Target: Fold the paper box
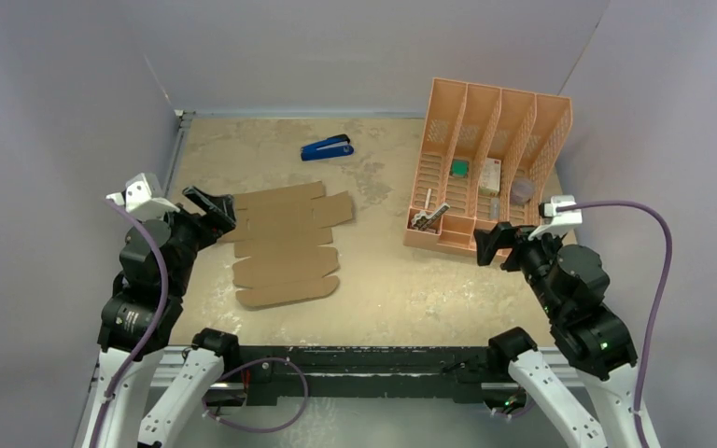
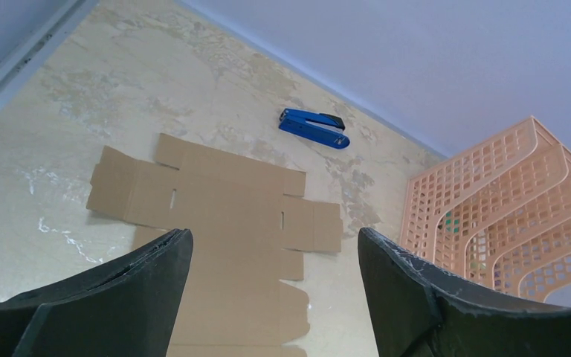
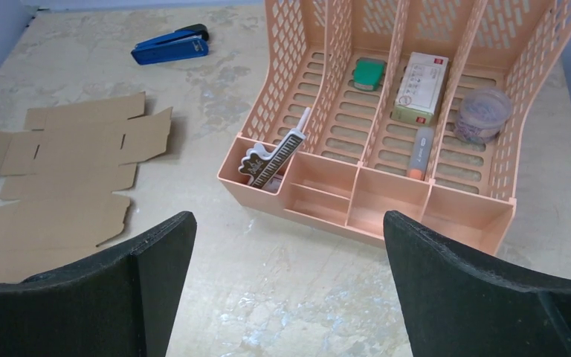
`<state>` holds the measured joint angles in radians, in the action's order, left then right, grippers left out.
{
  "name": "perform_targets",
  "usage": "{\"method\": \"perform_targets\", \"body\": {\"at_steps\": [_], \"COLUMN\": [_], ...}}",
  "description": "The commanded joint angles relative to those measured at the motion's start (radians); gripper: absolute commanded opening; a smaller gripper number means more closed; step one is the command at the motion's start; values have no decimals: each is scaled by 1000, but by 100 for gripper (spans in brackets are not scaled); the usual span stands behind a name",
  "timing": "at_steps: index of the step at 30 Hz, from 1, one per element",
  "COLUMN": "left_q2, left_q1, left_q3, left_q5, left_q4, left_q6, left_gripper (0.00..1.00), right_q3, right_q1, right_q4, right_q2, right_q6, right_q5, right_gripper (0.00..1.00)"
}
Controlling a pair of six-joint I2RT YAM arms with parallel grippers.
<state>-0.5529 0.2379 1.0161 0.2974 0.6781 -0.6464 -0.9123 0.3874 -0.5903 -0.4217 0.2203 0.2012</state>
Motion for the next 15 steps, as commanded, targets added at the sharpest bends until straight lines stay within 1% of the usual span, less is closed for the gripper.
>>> {"method": "perform_targets", "body": {"at_steps": [1,9,11,15], "left_q2": [-14,-53,-79,-137], "left_q1": [1,1,1,1], "left_q3": [31,12,0,-56], "left_q5": [33,16,26,-4], "left_q4": [-39,-56,-49,-77], "left_q6": [58,99,102,99], "left_gripper": [82,83,83,87], "right_q3": [6,5,5,6], "right_q1": [6,6,7,6], "right_q4": [63,65,66,45], "right_q2": [-25,-92,-118,-191], "right_q6": [16,50,69,145], "right_q5": [41,55,52,17], "right_gripper": [99,99,99,99]}}
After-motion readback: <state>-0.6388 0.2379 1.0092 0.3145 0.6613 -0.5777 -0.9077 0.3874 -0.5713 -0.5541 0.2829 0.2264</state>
